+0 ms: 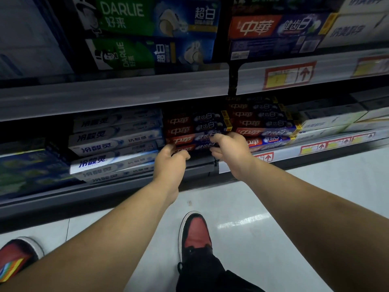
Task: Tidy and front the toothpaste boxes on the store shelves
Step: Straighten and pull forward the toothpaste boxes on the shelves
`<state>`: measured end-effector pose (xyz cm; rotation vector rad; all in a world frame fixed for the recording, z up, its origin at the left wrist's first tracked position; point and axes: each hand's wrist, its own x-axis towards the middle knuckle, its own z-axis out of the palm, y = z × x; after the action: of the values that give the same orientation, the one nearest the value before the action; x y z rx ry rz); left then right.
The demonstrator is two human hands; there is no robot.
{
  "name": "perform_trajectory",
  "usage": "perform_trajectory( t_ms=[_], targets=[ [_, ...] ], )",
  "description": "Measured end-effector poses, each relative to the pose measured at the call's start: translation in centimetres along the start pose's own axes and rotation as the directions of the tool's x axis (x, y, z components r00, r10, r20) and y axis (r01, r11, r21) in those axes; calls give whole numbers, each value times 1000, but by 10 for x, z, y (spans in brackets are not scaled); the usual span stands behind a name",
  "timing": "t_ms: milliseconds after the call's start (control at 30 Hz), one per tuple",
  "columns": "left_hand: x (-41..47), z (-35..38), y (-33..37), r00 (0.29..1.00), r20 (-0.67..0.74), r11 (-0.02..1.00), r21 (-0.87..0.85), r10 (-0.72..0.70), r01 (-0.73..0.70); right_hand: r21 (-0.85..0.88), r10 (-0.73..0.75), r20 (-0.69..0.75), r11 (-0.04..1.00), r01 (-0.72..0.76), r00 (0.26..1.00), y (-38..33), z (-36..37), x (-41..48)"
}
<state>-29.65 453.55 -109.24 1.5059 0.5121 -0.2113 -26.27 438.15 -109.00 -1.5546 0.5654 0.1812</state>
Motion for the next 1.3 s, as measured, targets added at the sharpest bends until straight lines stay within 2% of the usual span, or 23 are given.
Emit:
perform_trajectory(
  t_ms=[100,167,233,333,433,500,667,800,900,1000,1133,1300],
  targets=[
    [5,-3,0,998,39,988,143,51,-56,-332,-144,12,933,140,989,-1,-12,0],
    [1,-7,5,987,105,921,357,124,-153,-585,-234,90,774,242,968,-4,-21,-5],
    [-6,-13,15,954,201,766,570,222,-298,-759,-301,181,563,328,936,-9,-29,-10],
    [-18,-17,33,874,381,490,724,303,-485,-876,-337,271,302,376,902,-19,-37,-22],
    [-30,-14,53,813,482,217,799,326,-560,-894,-327,310,221,391,893,-33,-47,-36],
    [-40,-11,69,793,499,140,809,350,-571,-882,-351,319,229,411,880,-45,-57,-48],
    [-65,1,111,732,534,206,730,423,-652,-862,-477,247,290,416,843,-78,-83,-78],
    [-81,12,144,666,542,273,632,512,-725,-813,-614,79,417,407,785,-107,-100,-87],
    [-87,23,169,692,469,430,552,549,-715,-715,-649,-96,573,401,755,-128,-108,-86],
    [-87,33,186,719,386,522,502,578,-689,-539,-622,-224,720,437,750,-145,-111,-82],
    [-87,47,188,724,377,582,432,578,-689,-430,-622,-362,772,468,694,-157,-114,-70],
    [-83,58,187,743,358,635,386,565,-669,-393,-574,-392,811,433,719,-163,-110,-55]
  ],
)
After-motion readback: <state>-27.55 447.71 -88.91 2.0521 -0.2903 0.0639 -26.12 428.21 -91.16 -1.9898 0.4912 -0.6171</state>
